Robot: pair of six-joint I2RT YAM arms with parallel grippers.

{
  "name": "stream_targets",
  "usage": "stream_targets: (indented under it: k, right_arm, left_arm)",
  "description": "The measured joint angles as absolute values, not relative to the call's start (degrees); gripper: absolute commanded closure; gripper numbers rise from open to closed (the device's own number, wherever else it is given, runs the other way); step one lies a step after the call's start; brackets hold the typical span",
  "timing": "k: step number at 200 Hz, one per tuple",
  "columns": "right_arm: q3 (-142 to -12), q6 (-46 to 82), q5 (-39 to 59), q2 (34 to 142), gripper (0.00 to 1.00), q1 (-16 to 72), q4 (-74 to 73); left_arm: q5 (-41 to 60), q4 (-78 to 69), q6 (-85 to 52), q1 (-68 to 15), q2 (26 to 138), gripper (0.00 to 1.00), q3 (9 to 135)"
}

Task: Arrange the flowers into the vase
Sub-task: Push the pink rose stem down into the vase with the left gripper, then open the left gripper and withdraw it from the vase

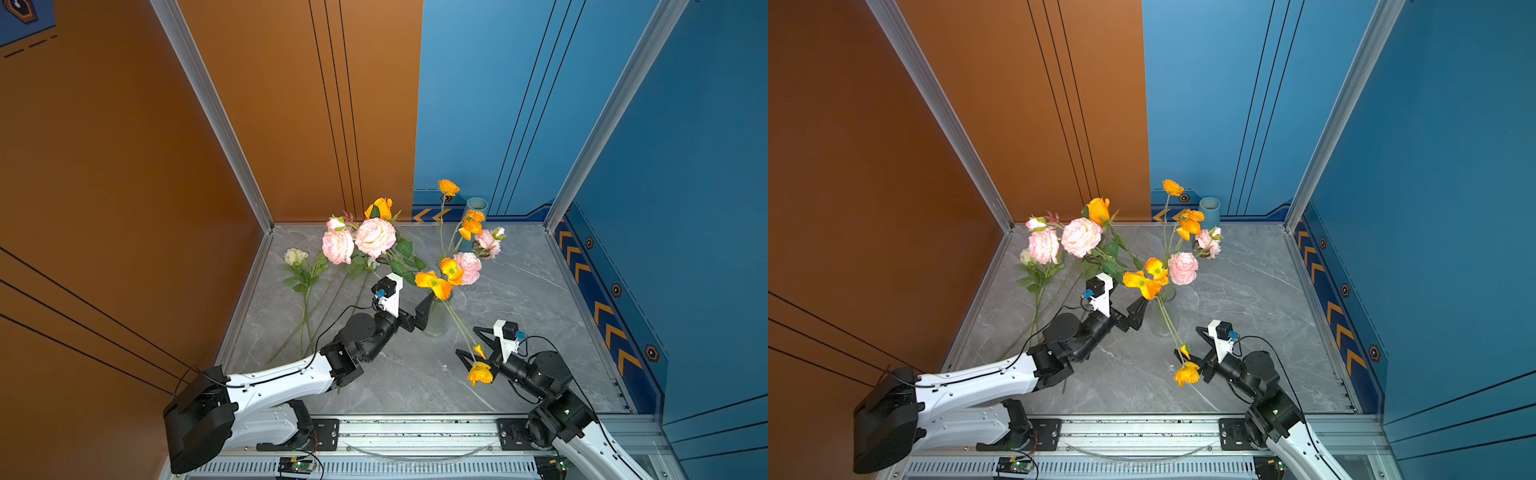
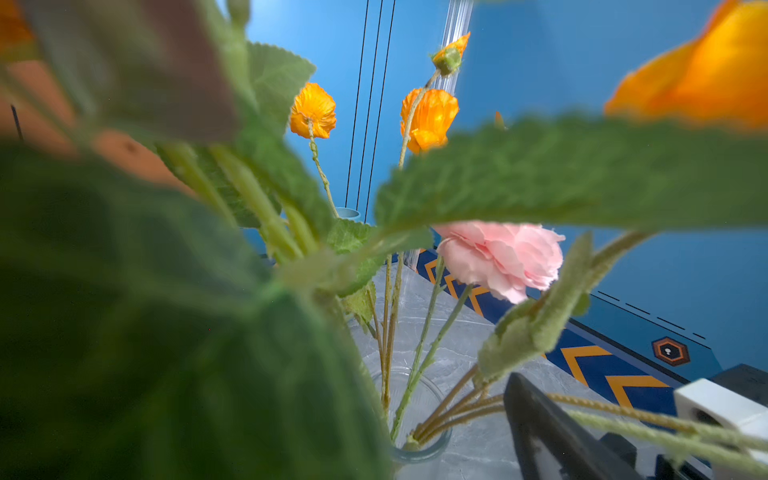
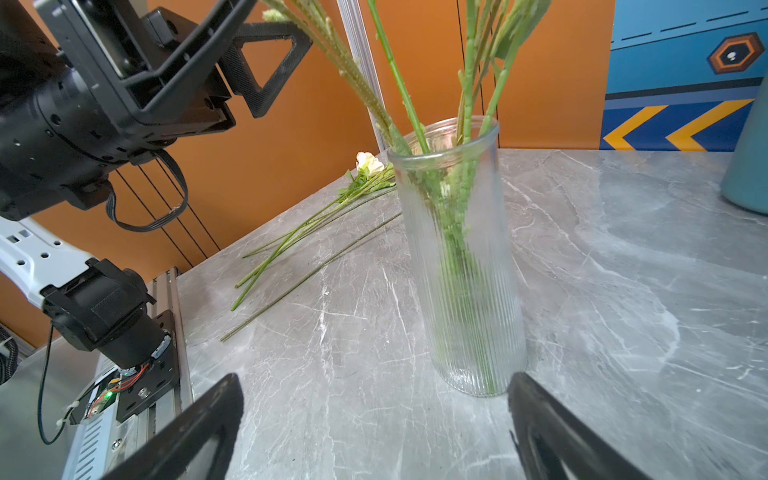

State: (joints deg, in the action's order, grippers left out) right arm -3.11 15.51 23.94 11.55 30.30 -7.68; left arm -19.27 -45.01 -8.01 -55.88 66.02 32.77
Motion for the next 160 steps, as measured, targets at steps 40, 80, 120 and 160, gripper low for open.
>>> stream_targets:
  k: [40,80,120,160]
  right_arm:
    - [-3.1,15.5,22.8,11.6,0.0,30.3,-7.7]
    - [-1.9,15.2,19.0,11.7,0.0,30.6,-8.8]
    - [-2.6,11.3,16.8,17.1,0.0,32.0,-12.0]
    - [-7.6,6.8,17.8,34.8,0.0,32.3,-21.0]
  left_arm:
    - [-19.2,-35.9,-8.0,-55.9,58.9,0.02,32.9]
    - [-19.2,-15.5,-8.0,-55.0,50.7,0.02,38.3]
    - [-12.6,7.9,-5.5,-52.0,50.3,0.02,47.0]
    - [-0.2,20.5,-0.3,-50.3,55.7,0.02,48.9]
